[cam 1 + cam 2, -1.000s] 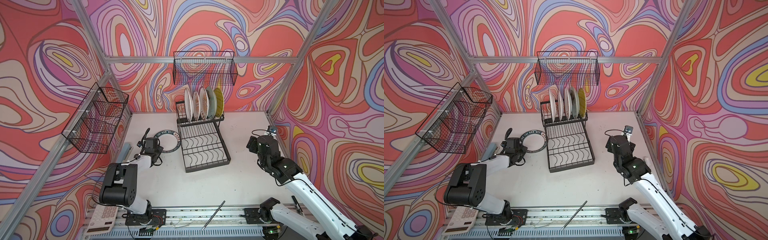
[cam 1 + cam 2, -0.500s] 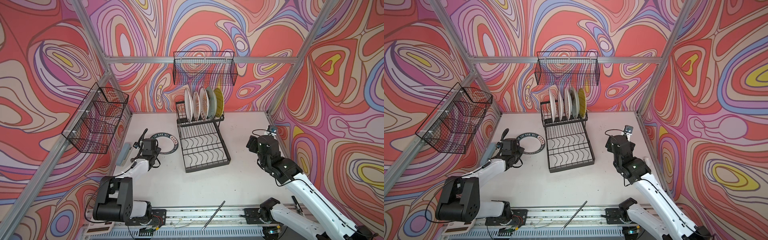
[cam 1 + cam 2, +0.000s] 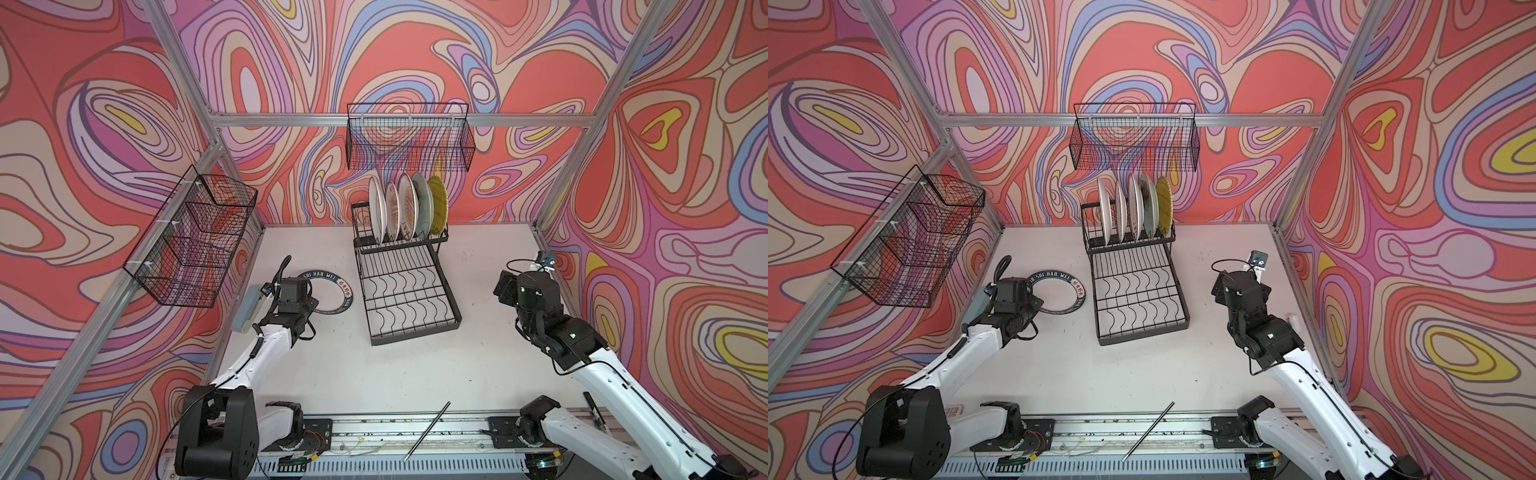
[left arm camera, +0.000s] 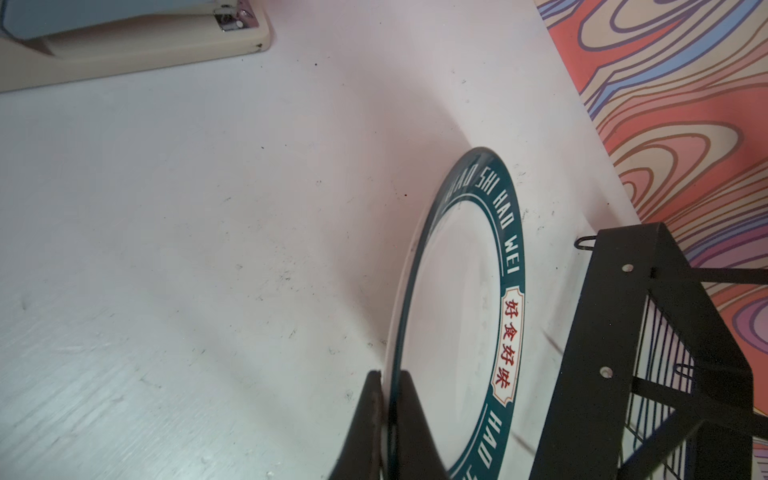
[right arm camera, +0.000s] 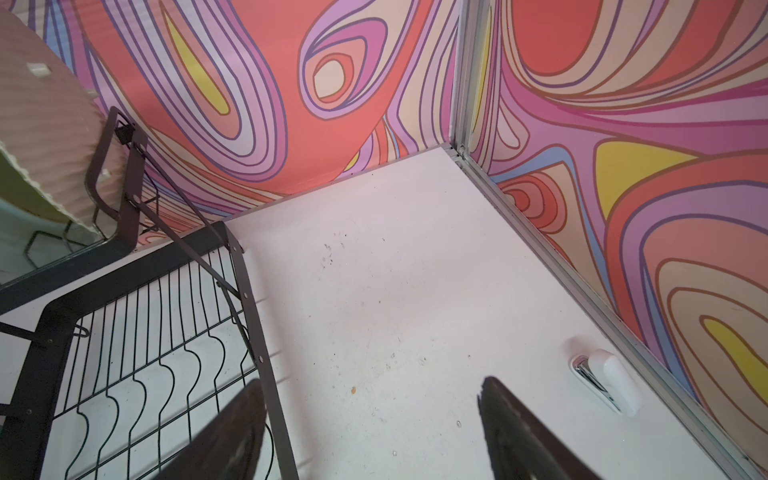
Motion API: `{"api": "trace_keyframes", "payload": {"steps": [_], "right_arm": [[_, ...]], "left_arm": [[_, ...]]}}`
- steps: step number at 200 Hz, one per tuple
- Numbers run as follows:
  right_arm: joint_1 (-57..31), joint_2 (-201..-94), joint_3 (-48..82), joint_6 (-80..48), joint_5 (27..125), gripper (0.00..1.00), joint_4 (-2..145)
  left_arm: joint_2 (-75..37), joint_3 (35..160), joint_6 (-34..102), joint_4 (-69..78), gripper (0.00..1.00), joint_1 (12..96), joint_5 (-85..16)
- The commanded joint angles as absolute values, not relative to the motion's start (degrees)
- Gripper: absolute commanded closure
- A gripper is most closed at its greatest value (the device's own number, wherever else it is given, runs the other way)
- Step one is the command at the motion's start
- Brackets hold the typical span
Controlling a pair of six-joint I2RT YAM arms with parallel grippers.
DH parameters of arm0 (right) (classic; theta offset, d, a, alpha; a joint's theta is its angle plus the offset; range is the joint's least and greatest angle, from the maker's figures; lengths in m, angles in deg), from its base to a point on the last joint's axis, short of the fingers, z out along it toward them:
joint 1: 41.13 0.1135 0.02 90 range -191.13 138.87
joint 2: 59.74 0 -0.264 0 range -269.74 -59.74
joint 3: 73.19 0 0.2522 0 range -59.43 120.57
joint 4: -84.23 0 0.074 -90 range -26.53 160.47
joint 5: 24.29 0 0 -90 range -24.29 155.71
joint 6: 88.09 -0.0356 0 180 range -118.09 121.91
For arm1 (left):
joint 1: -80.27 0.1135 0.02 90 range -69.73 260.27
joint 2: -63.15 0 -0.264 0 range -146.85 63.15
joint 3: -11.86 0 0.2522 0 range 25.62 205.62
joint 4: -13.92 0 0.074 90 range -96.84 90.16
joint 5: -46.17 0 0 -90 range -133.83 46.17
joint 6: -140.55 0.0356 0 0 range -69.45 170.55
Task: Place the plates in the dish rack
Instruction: 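Tilt the plate up on edge with the left gripper toward the rack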
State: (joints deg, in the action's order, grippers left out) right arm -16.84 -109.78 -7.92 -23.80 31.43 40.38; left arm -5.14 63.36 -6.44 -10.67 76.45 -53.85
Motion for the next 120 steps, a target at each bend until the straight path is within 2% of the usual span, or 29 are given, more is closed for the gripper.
{"api": "trace_keyframes", "payload": {"steps": [1, 49, 120], "right_arm": [[-17.19, -108.85, -8.28, -23.03, 32.39, 0.17, 40.13], [-17.14, -108.17, -8.45, -23.09, 33.63, 0.17, 40.53], [-17.14, -109.38, -8.19, -23.02, 35.88, 0.17, 41.11]], "left_arm": [[-1.81, 66.59, -4.54, -12.32, 1.00, 76.48, -53.00], [2.97, 68.99, -1.79, -17.73, 1.00, 76.49, -51.32], [7.58, 70.55, 0.10, -21.29, 1.00, 76.49, -43.17]]}}
